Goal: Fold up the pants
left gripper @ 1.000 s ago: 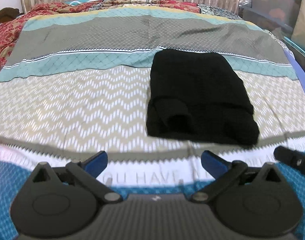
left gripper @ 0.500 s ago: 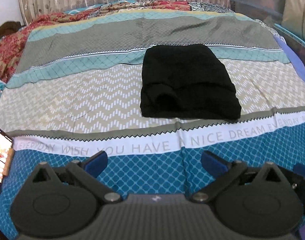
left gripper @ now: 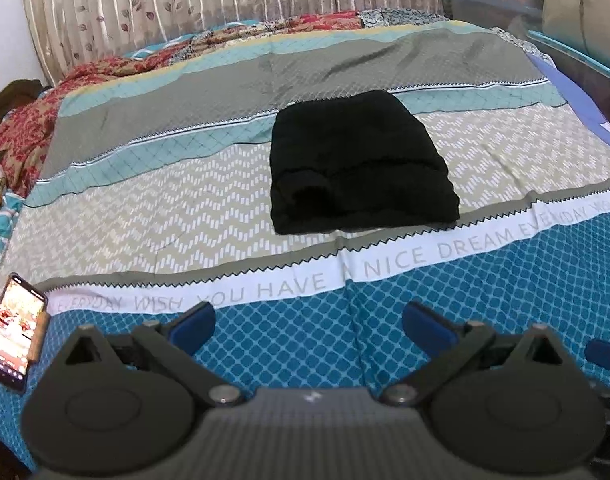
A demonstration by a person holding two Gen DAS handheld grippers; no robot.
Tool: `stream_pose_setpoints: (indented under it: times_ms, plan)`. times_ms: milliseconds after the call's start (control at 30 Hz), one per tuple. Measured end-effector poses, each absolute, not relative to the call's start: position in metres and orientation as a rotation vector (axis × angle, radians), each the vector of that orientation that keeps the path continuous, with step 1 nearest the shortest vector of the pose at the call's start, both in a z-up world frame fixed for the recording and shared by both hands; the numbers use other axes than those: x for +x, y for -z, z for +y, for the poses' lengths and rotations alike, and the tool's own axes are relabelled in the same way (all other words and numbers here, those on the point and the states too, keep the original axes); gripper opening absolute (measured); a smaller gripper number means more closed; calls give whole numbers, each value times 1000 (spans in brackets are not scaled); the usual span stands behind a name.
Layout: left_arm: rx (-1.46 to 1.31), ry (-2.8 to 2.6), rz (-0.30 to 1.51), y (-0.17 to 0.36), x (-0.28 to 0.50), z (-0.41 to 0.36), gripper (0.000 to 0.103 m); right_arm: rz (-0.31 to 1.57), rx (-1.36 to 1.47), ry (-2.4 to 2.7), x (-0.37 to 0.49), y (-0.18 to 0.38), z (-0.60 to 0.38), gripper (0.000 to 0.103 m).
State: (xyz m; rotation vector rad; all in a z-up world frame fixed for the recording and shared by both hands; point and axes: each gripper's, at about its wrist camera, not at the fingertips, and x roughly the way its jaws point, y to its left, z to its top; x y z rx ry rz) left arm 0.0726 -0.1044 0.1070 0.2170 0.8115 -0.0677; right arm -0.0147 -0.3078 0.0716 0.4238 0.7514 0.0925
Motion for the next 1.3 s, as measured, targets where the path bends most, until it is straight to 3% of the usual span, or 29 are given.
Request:
stream_pose_setpoints:
  times_ms: [1300]
  plan:
    - [275,67,836,-110,68,-110,103,798,464,-102,-17,-65,-300,98]
